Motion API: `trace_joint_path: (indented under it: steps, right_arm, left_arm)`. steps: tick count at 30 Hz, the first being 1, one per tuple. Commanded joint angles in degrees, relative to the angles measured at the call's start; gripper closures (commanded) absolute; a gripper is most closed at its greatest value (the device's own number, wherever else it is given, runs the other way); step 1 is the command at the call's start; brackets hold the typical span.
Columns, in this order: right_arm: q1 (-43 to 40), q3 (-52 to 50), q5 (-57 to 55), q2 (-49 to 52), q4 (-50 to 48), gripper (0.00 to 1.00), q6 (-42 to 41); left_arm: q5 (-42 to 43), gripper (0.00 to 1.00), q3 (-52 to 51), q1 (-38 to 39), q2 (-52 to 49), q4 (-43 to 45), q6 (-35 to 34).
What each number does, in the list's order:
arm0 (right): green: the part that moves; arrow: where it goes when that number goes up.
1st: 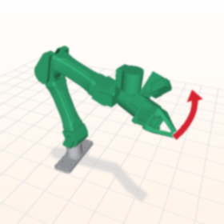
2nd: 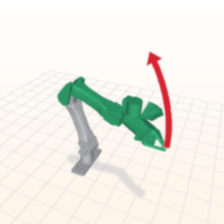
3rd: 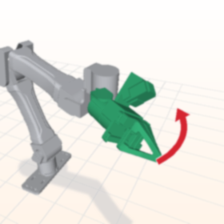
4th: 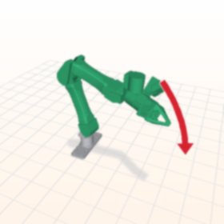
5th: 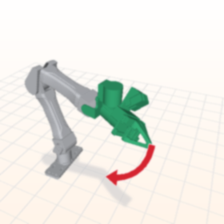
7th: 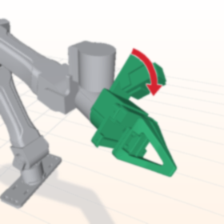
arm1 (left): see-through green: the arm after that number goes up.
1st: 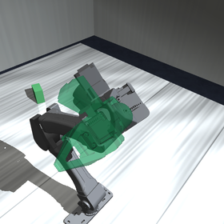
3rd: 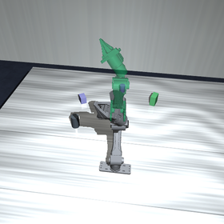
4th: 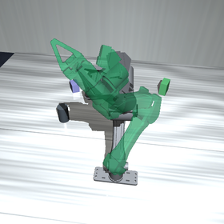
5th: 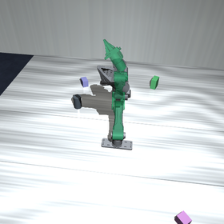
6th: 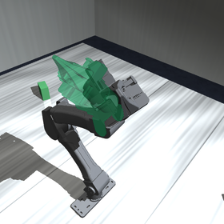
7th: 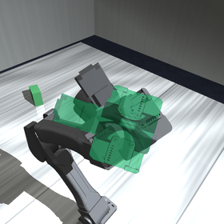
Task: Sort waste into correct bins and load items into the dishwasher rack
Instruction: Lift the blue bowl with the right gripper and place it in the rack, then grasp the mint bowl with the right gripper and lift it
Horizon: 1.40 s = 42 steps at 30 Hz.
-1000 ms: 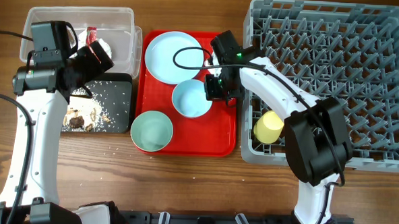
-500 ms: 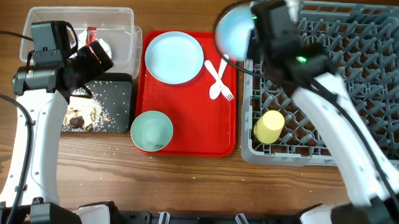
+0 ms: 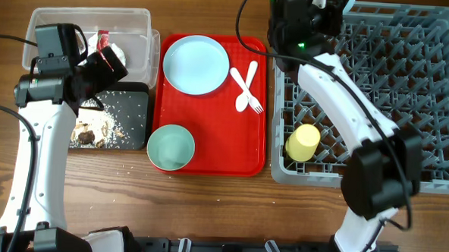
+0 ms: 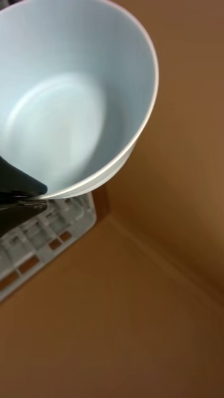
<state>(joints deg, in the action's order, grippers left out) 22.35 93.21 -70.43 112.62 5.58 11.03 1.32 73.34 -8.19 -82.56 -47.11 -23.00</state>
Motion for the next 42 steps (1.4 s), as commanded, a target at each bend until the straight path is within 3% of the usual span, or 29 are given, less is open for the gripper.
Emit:
trace_joint_path:
  steps: [1,22,33,34,37,42]
  right_arm:
    - [-1.38,0.2,-3.45,4.28,-1.29,0.96,9.99]
    - [-1.44,0.07,3.04,10.95,4.55,0.96,9.9]
    - [2.4,0.07,3.02,10.93,4.57,0.95,14.56]
    - [2.56,0.07,3.02,10.93,4.57,0.85,14.71]
    - [2.99,0.07,3.26,10.93,4.55,0.37,16.74]
    - [4.68,0.11,5.97,10.91,3.87,0.19,20.39]
  left_arm:
    - [-0.57,0.0,0.11,-0.24,-0.39,0.11,0.28]
    - [-0.59,0.0,0.11,-0.24,-0.39,0.11,0.28]
    - [-0.57,0.0,0.11,-0.24,-0.39,0.11,0.28]
    - [-0.57,0.0,0.11,-0.24,-0.39,0.11,0.28]
    - [-0.57,0.0,0.11,-0.24,-0.39,0.11,0.28]
    - [-0.57,0.0,0.11,-0.24,-0.39,0.11,0.28]
